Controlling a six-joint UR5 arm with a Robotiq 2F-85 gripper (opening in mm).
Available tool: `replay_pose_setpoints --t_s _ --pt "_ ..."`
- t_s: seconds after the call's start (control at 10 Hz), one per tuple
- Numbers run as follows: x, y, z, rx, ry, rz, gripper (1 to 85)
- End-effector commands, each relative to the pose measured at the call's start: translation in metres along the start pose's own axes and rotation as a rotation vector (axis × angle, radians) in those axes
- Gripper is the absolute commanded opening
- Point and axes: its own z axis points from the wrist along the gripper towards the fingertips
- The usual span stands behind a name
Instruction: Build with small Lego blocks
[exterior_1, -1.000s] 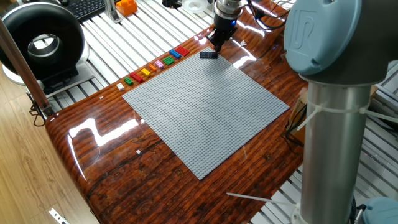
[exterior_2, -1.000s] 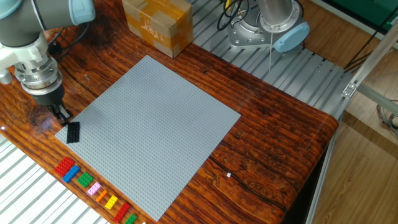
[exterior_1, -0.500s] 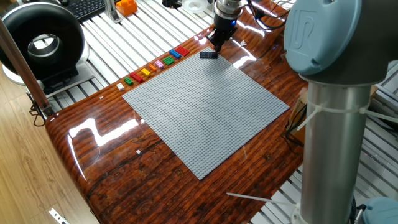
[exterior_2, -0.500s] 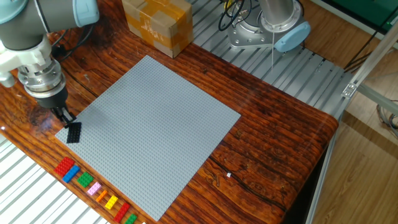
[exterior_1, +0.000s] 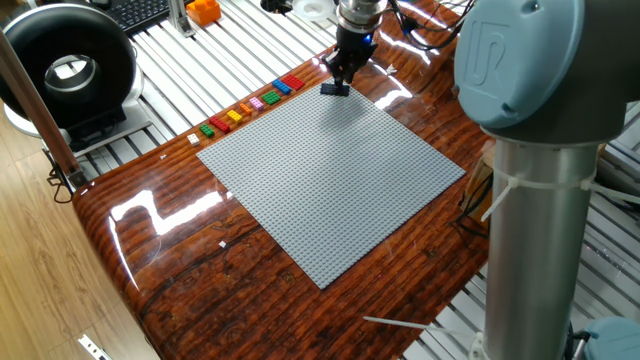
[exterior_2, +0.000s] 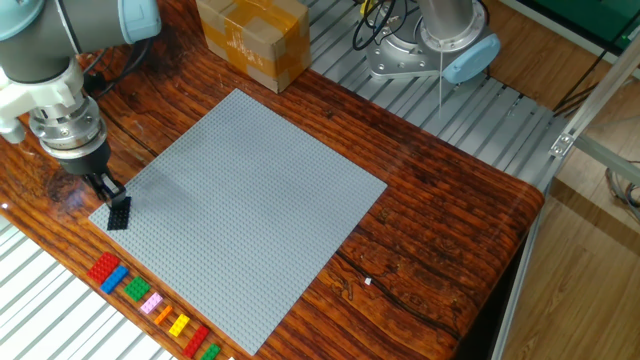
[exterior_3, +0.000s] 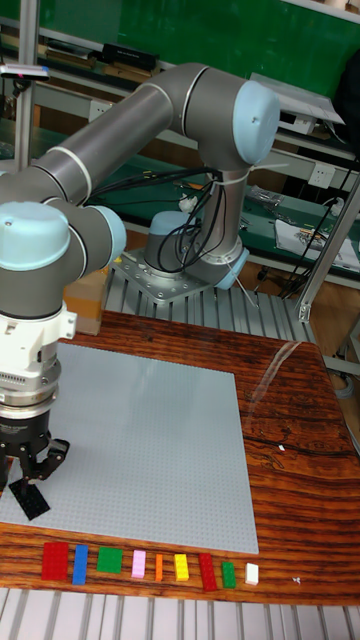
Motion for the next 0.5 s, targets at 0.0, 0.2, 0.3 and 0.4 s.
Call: replay_pose_setpoints --t_s 0.0,0.2,0.3,0.4 --pt "-0.003 0.002 -0.003 0.013 -0.007 -0.053 44.7" --pt "-0.015 0.016 -0.005 0.029 -0.051 -0.154 43.7" --pt "-0.024 0.023 -0.004 0.021 -0.086 -0.207 41.7" --pt "-0.02 0.039 -0.005 -0.028 -0.086 -0.261 42.3"
